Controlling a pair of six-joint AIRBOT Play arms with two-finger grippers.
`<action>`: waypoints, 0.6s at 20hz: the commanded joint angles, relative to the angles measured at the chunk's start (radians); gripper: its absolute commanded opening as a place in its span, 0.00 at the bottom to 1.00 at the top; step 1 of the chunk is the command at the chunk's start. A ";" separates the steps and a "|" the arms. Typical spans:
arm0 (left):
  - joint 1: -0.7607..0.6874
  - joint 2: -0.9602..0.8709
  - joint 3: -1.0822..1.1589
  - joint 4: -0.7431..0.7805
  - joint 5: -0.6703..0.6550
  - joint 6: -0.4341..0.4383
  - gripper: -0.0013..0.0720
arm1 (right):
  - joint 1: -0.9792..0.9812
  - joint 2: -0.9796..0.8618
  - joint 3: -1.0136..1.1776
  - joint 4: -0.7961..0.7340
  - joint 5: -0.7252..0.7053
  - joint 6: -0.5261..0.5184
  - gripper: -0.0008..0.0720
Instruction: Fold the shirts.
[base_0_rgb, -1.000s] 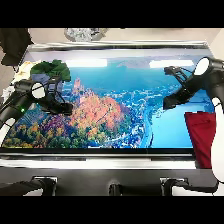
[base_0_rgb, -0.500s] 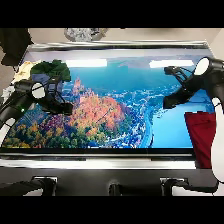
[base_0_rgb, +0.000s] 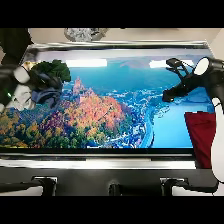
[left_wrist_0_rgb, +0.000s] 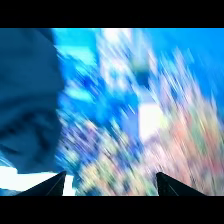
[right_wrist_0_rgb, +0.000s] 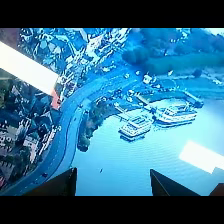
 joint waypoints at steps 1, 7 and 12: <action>0.257 -0.207 0.273 -0.166 -0.137 -0.151 1.00 | 0.000 -0.001 0.000 0.010 -0.045 0.001 0.76; 0.409 -0.412 0.302 -0.318 -0.154 -0.196 1.00 | 0.000 -0.001 0.000 0.020 -0.045 0.001 0.76; 0.353 -0.524 0.302 -0.338 -0.062 -0.097 1.00 | 0.000 -0.001 0.000 0.053 -0.032 0.001 0.76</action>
